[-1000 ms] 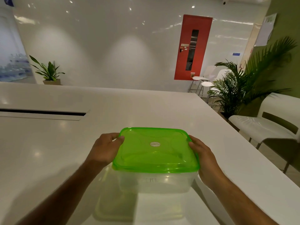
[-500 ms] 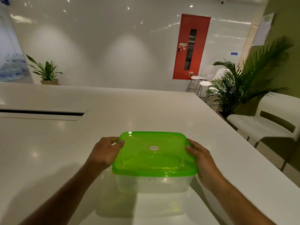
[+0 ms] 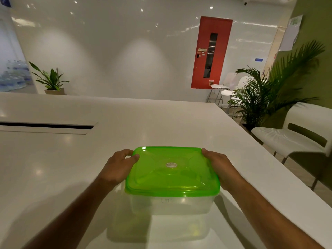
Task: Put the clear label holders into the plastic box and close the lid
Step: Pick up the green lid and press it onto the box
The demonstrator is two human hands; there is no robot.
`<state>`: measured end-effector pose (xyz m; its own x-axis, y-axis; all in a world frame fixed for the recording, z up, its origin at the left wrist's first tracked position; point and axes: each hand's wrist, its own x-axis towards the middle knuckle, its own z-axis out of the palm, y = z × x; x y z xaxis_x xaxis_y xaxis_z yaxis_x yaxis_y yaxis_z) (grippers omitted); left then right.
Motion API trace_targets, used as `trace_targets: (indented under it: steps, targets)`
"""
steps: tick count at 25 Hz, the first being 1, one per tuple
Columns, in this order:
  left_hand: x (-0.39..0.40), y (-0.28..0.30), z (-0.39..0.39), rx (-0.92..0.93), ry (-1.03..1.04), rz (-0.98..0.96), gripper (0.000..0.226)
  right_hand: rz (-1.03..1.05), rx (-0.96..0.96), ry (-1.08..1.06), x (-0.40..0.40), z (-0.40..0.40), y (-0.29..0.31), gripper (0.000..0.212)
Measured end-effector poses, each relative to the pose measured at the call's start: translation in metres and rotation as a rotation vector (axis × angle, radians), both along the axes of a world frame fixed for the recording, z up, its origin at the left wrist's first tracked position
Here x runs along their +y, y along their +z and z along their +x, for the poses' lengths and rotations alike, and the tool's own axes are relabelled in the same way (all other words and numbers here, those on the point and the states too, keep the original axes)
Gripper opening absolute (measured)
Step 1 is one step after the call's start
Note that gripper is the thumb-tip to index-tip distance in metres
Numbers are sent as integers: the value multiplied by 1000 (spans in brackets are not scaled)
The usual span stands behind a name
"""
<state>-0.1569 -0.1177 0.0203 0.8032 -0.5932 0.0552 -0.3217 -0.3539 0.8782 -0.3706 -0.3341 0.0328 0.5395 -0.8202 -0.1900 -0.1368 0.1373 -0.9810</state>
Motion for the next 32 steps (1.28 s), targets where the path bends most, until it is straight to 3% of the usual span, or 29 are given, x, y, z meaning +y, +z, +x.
trace_targets:
  steps: [7,10,14,20,26,32]
  targets:
    - [-8,0,8,50,-16,13,19,50,-12,41,-8,3,-3,38]
    - [-11,1,12,52,-11,28,22,52,-56,33,-7,3,-5,30]
    - [-19,1,19,69,-26,62,38,29,-58,33,-8,4,-6,35]
    - [-28,3,36,367,-139,97,59,-23,-55,45,-9,3,-8,31]
    - [-36,-9,44,493,-228,-52,53,-38,-81,32,-9,4,-10,35]
    - [-39,-13,49,605,-235,-82,50,-39,-110,21,-11,5,-13,31]
